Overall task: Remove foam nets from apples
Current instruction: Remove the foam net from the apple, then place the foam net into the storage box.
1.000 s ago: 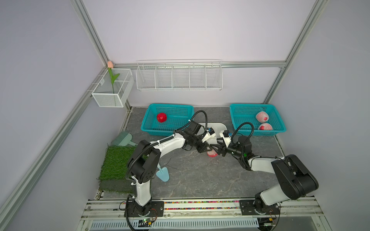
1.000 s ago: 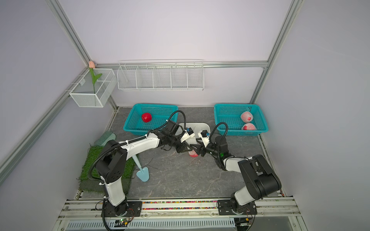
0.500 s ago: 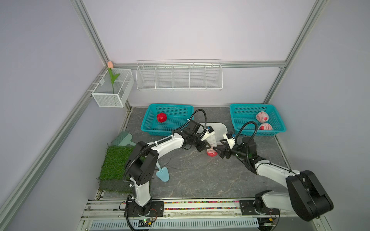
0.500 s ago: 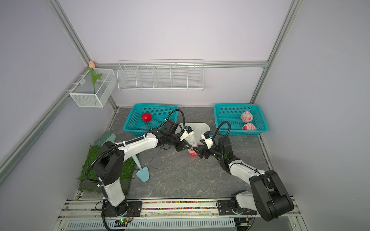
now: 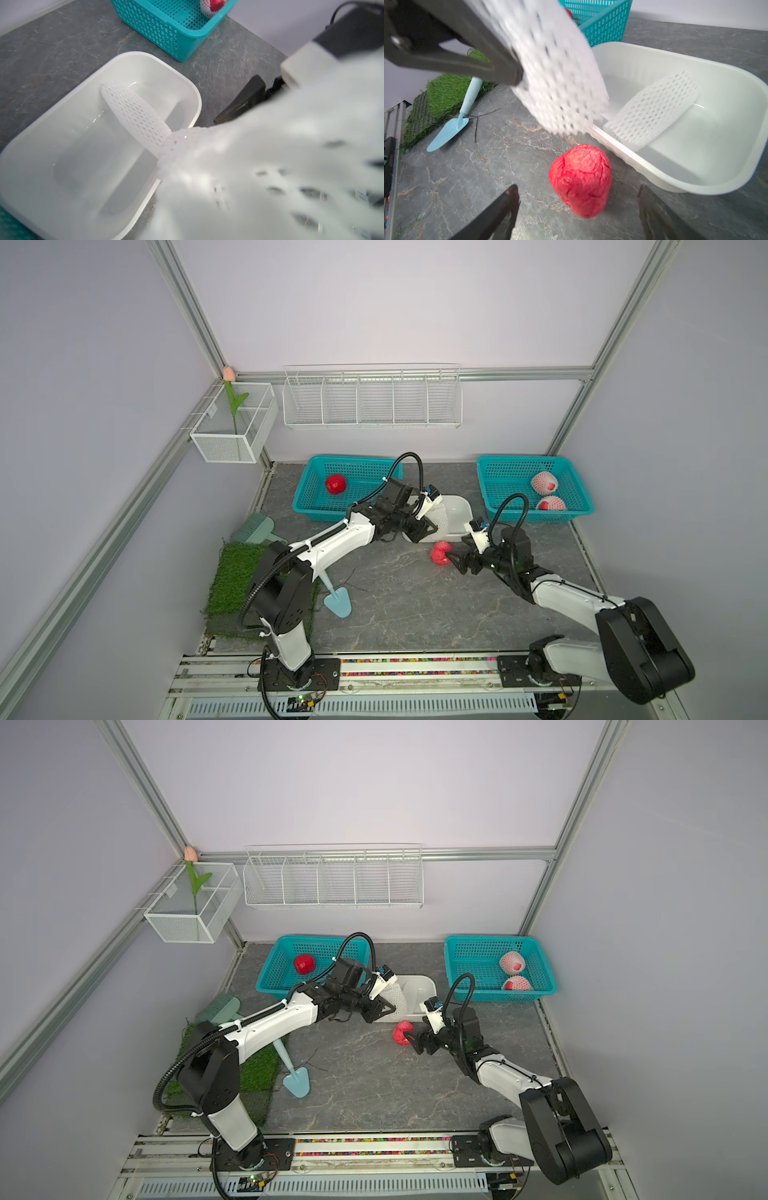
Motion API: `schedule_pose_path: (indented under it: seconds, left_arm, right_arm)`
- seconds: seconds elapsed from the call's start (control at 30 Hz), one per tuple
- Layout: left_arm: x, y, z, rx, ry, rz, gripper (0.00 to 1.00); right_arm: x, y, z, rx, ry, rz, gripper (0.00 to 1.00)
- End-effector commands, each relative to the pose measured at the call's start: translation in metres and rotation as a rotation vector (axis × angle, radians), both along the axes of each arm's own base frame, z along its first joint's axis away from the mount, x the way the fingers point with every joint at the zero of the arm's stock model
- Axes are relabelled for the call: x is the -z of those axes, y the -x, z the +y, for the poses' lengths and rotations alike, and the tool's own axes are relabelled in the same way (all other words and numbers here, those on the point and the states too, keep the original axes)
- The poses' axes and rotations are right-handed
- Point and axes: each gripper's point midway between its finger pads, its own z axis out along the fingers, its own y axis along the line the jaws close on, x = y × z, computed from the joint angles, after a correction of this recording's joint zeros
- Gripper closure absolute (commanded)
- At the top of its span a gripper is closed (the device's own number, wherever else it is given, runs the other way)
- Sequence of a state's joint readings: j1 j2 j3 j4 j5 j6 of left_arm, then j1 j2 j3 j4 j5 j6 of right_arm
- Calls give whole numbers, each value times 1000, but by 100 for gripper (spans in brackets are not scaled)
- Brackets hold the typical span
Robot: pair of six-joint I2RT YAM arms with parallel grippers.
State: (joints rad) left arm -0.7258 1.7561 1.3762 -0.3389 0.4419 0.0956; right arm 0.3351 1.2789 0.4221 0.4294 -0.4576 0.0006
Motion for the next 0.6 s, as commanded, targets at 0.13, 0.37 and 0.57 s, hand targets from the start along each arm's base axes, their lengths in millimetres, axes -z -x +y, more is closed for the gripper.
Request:
schedule_pose_path:
  seconds: [0.13, 0.37, 0.57]
  left_arm:
    - [-2, -54, -23, -207, 69, 108, 73]
    - [23, -78, -47, -294, 187, 236, 68]
    - [48, -81, -50, -353, 205, 334, 50]
  right_arm:
    - [5, 3, -2, 9, 7, 17, 10]
    - [5, 4, -1, 2, 3, 11, 10]
    - [8, 3, 0, -4, 5, 20, 10]
